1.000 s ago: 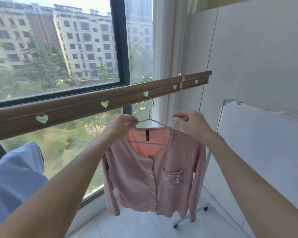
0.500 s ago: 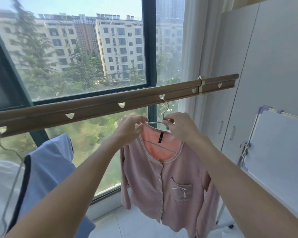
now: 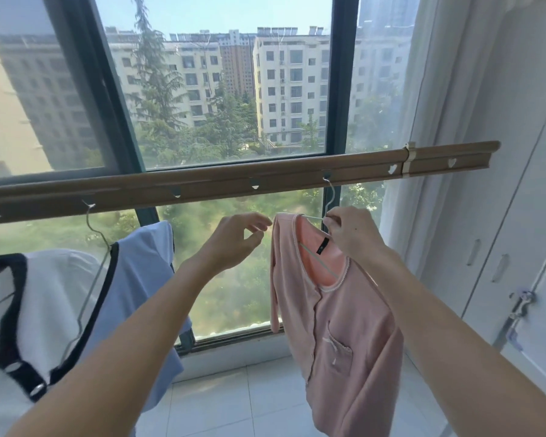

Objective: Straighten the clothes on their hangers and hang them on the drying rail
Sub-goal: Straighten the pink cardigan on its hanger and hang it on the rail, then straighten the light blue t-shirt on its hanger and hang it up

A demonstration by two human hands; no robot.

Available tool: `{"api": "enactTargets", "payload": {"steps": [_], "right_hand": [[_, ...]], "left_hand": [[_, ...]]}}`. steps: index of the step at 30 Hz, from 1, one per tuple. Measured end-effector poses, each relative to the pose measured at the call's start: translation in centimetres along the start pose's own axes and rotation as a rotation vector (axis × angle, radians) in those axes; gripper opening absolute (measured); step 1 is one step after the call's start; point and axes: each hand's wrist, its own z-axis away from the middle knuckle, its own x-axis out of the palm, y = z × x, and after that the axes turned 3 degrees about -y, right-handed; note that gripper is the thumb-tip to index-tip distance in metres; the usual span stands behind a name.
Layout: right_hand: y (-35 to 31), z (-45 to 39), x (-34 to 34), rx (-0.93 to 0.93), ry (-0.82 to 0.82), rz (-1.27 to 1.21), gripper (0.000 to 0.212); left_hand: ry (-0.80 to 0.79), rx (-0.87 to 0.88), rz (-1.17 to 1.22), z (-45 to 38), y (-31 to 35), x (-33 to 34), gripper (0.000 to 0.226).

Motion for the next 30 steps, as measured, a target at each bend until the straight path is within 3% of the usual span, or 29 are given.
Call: {"api": "enactTargets", "payload": {"steps": [2, 7, 16, 22, 26, 30], "right_hand": [[-1.2, 0.7, 0.0, 0.045, 0.042, 0.016, 0.019], [-6.1, 3.1, 0.3, 0.058, 0.221, 0.012, 0.031], [-16.4, 8.8, 5.0, 0.001, 0.077, -0.111, 0.027], [-20.7, 12.7, 8.0, -0.018, 0.025, -0.156, 0.026], [-23.7, 14.5, 9.5, -0.018, -0.037, -0.185, 0.025], [-26.1, 15.6, 11.0, -0.066, -0.136, -0.188, 0.026]], "left_hand": [[0.014, -0.015, 0.008, 1.1, -0.2, -1.2, 0.024], [0.039, 0.014, 0.045, 4.5, -1.3, -4.3, 0.024], [0.095, 0.059, 0.11, 14.2, -4.0, -12.6, 0.025], [0.217, -0.119, 0.064, 20.3, -7.1, -16.5, 0.016], [0.056, -0.317, 0.077, 23.5, -9.3, -15.7, 0.025], [-0.07, -0.376, 0.152, 25.1, -10.5, -14.8, 0.03]]}}
